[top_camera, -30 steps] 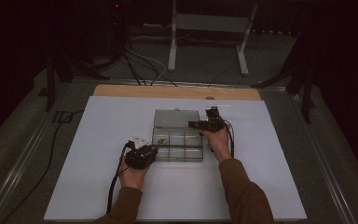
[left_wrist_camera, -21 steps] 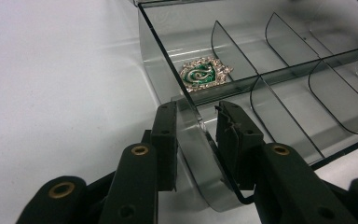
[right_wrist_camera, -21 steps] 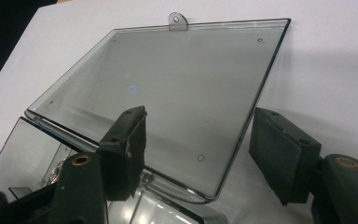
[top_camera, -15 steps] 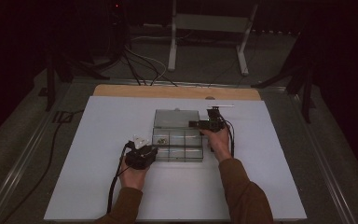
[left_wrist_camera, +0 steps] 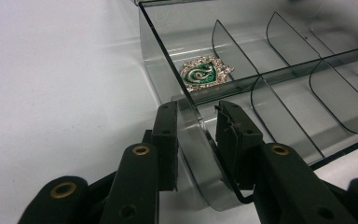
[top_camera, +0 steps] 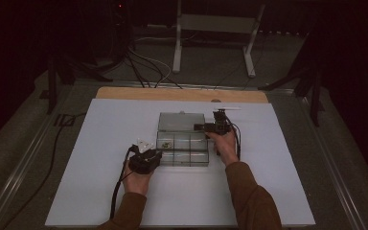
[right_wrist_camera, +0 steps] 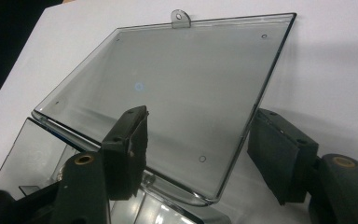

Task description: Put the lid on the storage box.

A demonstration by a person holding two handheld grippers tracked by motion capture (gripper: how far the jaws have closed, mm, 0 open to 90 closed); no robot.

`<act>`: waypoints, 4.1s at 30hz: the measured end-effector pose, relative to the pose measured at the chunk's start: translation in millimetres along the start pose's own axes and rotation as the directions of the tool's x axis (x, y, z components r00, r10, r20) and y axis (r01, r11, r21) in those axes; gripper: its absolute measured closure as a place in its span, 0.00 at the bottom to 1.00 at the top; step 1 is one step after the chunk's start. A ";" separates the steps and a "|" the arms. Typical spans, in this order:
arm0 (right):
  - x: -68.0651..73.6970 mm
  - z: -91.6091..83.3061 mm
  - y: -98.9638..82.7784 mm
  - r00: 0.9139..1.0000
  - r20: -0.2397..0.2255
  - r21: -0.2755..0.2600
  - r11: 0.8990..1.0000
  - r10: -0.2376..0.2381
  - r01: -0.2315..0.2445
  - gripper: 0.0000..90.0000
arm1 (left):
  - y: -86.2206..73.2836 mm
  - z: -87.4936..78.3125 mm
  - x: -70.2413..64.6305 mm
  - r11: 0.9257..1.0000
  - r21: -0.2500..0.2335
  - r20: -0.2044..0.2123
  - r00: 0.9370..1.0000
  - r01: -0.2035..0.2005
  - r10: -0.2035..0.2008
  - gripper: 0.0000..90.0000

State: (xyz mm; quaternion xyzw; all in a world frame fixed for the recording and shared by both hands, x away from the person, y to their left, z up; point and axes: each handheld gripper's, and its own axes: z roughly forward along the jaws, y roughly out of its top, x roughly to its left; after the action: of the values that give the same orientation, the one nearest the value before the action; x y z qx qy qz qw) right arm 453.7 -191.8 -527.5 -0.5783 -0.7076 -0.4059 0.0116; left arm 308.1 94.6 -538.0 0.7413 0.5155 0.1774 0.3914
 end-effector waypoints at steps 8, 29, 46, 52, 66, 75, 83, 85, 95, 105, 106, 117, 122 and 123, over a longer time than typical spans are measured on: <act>1.2 0.2 -0.3 0.999 0.007 -0.005 0.999 0.034 -0.034 0.45 | 0.5 0.0 0.4 1.000 0.006 0.003 1.000 0.001 -0.001 0.80; -2.2 -9.9 1.1 0.999 -0.019 -0.076 0.996 0.034 -0.035 0.66 | 1.1 0.0 -0.2 1.000 0.012 -0.002 1.000 -0.008 0.008 0.80; 5.4 -20.8 1.3 0.996 -0.009 -0.162 0.983 -0.089 0.087 0.75 | 1.2 -0.4 0.4 1.000 0.016 -0.006 1.000 -0.008 0.008 0.80; 8.1 -25.0 0.7 0.992 -0.006 -0.184 0.975 -0.128 0.125 0.78 | 1.2 -0.7 0.1 1.000 0.017 -0.010 1.000 -0.012 0.012 0.80; 15.4 -34.7 -1.9 0.963 0.053 -0.182 0.945 -0.266 0.271 0.83 | 2.3 -0.4 -1.4 1.000 0.024 -0.018 1.000 -0.012 0.013 0.80; 22.3 -39.7 -3.7 0.935 0.098 -0.178 0.918 -0.342 0.354 0.84 | 2.3 -0.8 -1.1 1.000 0.025 -0.019 1.000 -0.012 0.012 0.81; 26.6 -43.4 -5.3 0.912 0.127 -0.169 0.898 -0.390 0.407 0.84 | 2.3 -1.0 -1.3 1.000 0.026 -0.022 1.000 -0.011 0.012 0.82; 27.3 -43.9 -5.8 0.906 0.135 -0.162 0.893 -0.401 0.419 0.84 | 2.4 -0.9 -1.4 1.000 0.026 -0.021 1.000 -0.010 0.011 0.82; 31.5 -45.0 -8.8 0.858 0.198 -0.123 0.856 -0.474 0.502 0.84 | 2.6 -0.6 -2.4 1.000 0.027 -0.022 1.000 -0.010 0.011 0.82; 35.1 -46.3 -13.2 0.800 0.249 -0.081 0.811 -0.546 0.579 0.85 | 3.1 -0.4 -3.8 1.000 0.031 -0.028 1.000 -0.006 0.007 0.82; 35.6 -46.7 -13.7 0.795 0.253 -0.079 0.807 -0.552 0.586 0.85 | 3.2 -0.4 -3.7 0.999 0.032 -0.027 1.000 -0.006 0.007 0.82; 39.4 -49.6 -17.8 0.761 0.275 -0.063 0.779 -0.588 0.624 0.86 | 3.2 -0.5 -3.4 0.999 0.034 -0.022 1.000 0.002 -0.001 0.82; 40.6 -51.7 -19.7 0.749 0.277 -0.058 0.767 -0.602 0.639 0.86 | 3.2 -0.6 -3.3 0.999 0.034 -0.022 1.000 0.001 0.000 0.82; 40.7 -52.1 -20.1 0.747 0.276 -0.058 0.765 -0.605 0.641 0.87 | 3.2 -0.6 -3.3 0.999 0.034 -0.022 1.000 0.001 0.000 0.82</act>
State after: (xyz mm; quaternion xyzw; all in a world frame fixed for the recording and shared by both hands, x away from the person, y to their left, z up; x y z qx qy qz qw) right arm 400.0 -189.4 -484.1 -0.3524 -0.8236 -0.3647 -0.2539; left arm 308.4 91.4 -534.8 0.7458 0.5229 0.1763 0.3732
